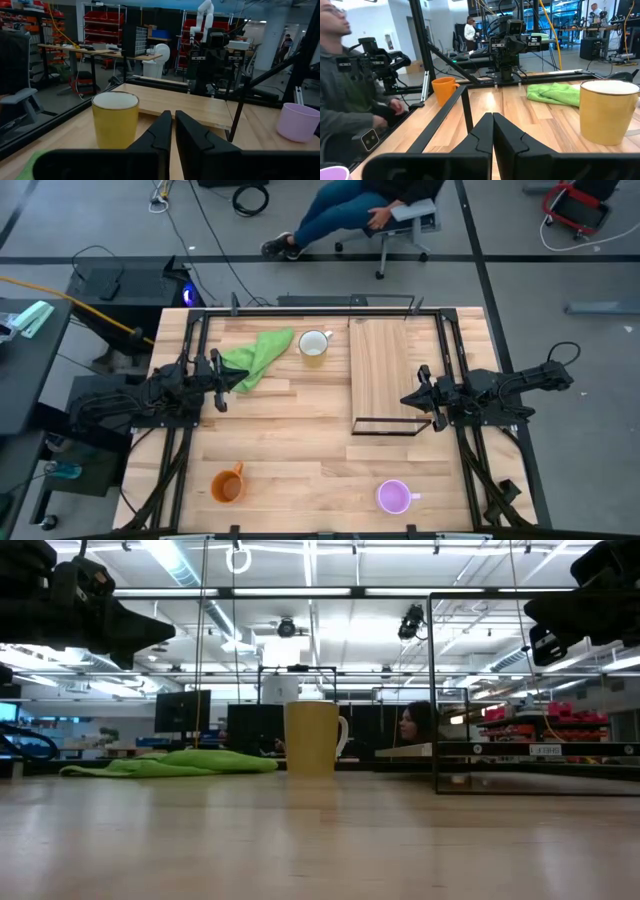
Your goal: Stack small to large cups/mugs on shelf
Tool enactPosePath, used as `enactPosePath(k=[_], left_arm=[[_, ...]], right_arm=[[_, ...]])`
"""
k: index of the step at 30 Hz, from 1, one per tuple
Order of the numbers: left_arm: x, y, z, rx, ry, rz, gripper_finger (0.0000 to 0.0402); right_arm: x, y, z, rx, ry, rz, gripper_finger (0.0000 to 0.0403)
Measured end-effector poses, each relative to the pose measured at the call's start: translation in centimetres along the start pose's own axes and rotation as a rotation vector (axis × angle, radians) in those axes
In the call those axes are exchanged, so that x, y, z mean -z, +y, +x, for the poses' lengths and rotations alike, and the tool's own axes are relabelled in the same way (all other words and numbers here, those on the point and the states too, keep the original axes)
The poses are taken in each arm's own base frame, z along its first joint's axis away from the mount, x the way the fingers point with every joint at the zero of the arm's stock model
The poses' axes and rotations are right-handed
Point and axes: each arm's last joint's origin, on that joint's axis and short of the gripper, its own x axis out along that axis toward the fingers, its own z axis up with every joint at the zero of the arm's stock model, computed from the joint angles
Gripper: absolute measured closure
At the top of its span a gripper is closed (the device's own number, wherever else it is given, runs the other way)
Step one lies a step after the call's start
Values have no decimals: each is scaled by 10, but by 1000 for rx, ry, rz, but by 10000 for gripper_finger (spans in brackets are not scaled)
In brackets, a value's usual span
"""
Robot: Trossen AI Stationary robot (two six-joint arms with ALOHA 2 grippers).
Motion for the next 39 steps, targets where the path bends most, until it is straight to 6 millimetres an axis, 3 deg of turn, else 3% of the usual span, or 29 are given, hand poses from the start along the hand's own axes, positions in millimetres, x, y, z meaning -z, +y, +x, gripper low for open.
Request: enactPosePath(k=[39], left_arm=[[0,0,0,0,0,0,369]], right_arm=[[0,0,0,0,0,0,389]])
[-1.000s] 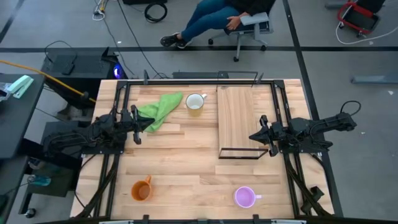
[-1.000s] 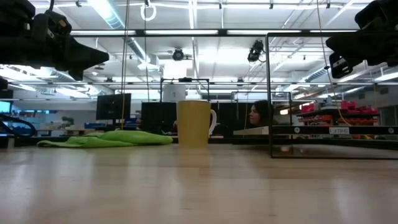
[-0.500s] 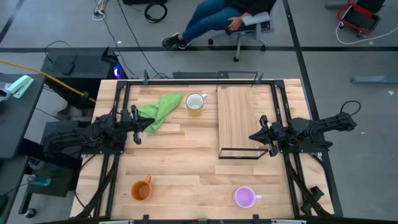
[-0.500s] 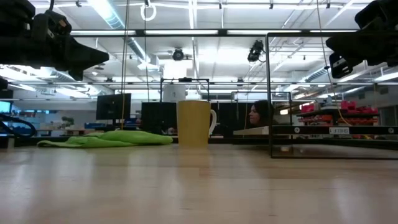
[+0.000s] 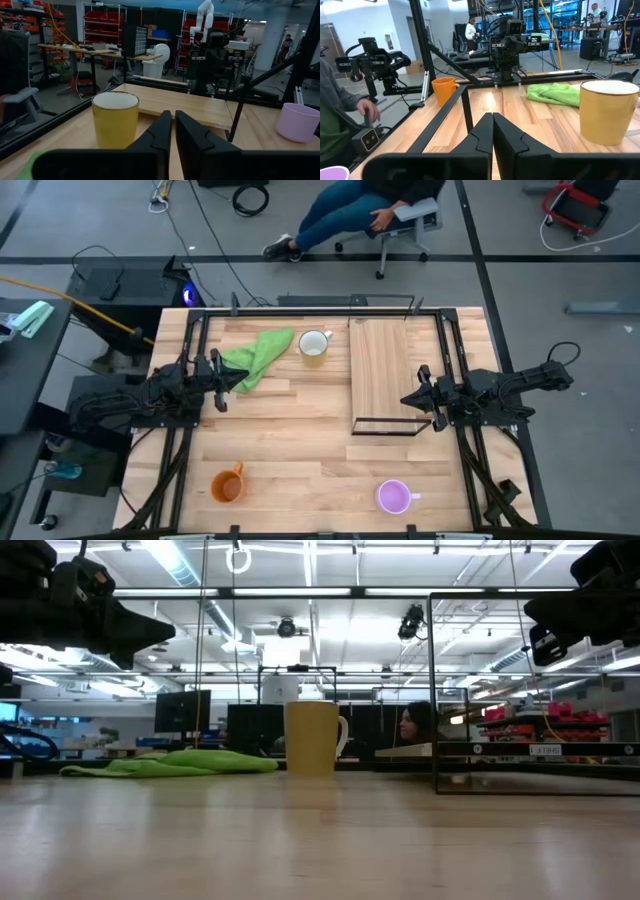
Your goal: Stack small to large cups/mugs on shelf
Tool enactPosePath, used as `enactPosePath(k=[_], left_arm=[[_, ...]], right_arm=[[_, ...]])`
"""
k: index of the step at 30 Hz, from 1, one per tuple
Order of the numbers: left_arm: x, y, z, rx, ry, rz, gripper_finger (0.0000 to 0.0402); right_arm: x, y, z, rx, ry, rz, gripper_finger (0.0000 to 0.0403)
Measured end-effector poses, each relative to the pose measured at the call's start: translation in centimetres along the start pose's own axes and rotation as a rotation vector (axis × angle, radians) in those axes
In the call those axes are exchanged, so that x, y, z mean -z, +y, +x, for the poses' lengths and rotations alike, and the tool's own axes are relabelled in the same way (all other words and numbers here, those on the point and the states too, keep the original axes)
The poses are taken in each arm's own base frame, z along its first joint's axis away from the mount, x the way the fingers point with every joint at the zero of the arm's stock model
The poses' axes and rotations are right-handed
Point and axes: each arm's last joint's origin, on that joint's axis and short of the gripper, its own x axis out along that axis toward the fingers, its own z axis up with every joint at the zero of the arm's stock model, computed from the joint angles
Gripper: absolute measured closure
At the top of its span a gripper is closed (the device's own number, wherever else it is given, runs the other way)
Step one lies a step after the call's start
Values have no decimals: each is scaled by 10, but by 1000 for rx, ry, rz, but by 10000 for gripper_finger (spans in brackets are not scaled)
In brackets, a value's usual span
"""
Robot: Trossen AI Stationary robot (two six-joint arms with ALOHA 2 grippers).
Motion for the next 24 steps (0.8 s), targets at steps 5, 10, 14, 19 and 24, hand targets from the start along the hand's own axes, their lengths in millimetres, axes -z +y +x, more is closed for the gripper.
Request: enactPosePath(k=[5,10,14,19,24], left_arm=[[0,0,0,0,0,0,366],[0,0,0,0,0,0,374],[0,0,0,0,0,0,376],[0,0,0,0,1,0,369],[0,0,0,0,0,0,366]], right_arm=[[0,0,0,0,0,0,389],[0,0,0,0,0,0,389],[0,0,0,0,0,0,389],[0,0,0,0,0,0,389],[0,0,0,0,0,0,389]])
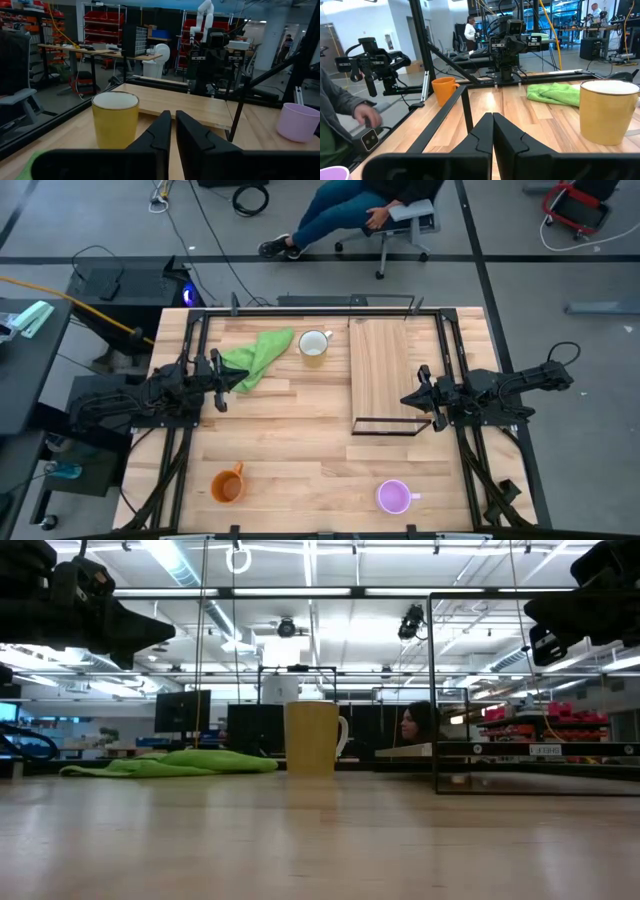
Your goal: Stack small to large cups/mugs on shelf
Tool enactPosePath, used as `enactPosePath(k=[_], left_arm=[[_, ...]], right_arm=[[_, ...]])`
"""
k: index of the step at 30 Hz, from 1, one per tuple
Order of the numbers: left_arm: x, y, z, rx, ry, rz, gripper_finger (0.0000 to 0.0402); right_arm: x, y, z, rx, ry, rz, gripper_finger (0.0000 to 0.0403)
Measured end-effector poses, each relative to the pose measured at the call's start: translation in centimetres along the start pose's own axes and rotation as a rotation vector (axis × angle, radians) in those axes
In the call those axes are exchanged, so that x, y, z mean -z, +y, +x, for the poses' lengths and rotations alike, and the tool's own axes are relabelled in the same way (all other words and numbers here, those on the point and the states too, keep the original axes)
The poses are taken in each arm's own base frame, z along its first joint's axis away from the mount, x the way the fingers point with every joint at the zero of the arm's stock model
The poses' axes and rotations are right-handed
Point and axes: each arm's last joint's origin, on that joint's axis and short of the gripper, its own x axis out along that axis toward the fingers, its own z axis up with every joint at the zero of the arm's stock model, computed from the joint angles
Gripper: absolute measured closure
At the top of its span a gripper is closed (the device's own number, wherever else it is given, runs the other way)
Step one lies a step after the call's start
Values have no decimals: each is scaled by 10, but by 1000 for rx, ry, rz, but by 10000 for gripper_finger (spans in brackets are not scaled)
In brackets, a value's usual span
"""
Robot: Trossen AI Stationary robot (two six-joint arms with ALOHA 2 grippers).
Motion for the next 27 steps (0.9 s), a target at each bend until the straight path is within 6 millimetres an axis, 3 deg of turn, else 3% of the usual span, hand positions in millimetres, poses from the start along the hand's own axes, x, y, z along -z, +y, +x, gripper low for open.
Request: enactPosePath(k=[27], left_arm=[[0,0,0,0,0,0,368]], right_arm=[[0,0,0,1,0,0,389]])
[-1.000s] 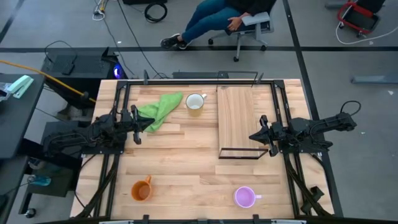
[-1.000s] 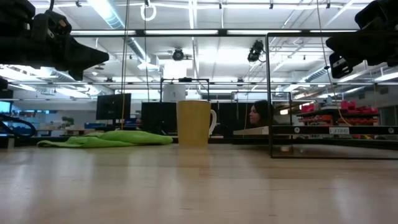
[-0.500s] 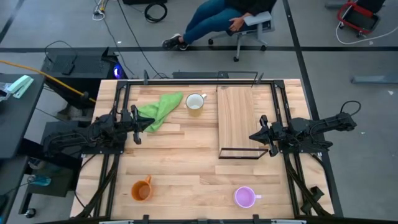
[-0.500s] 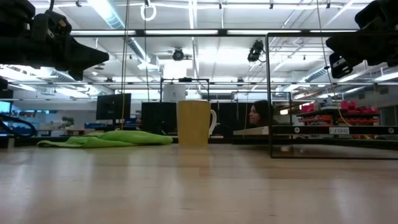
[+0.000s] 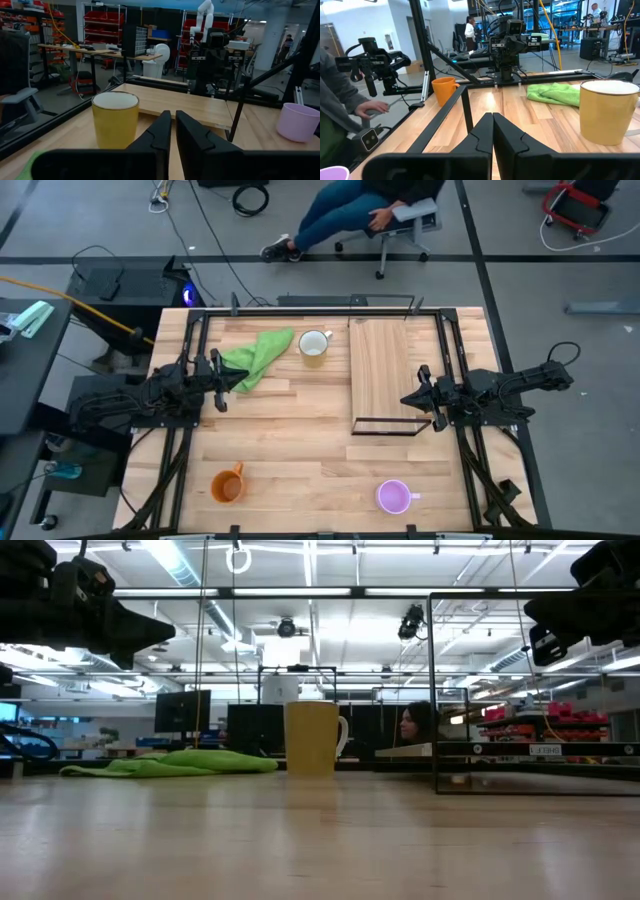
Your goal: Stack small to large cups/mugs on shelf
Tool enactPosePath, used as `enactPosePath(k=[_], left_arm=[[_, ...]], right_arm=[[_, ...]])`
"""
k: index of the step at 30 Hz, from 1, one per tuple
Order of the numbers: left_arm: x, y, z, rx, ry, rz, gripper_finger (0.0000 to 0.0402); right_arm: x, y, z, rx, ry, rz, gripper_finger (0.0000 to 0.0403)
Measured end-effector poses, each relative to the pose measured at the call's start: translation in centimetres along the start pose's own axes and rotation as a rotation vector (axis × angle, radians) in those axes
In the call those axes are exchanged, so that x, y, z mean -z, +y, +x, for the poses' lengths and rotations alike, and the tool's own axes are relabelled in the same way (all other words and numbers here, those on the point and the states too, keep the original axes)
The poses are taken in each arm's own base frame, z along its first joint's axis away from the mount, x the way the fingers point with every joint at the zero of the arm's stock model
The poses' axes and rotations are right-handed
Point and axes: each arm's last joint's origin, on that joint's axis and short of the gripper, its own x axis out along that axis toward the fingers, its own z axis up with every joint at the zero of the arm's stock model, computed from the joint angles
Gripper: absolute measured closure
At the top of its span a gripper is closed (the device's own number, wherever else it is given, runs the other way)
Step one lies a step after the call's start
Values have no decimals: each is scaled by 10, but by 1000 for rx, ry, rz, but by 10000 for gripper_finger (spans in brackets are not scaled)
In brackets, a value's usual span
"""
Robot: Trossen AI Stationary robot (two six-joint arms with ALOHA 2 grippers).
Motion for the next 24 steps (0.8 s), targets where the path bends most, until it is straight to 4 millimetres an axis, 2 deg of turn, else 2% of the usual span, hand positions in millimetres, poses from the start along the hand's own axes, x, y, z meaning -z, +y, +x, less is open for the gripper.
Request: enactPosePath(k=[24], left_arm=[[0,0,0,0,0,0,376]], right_arm=[[0,0,0,-1,0,0,389]])
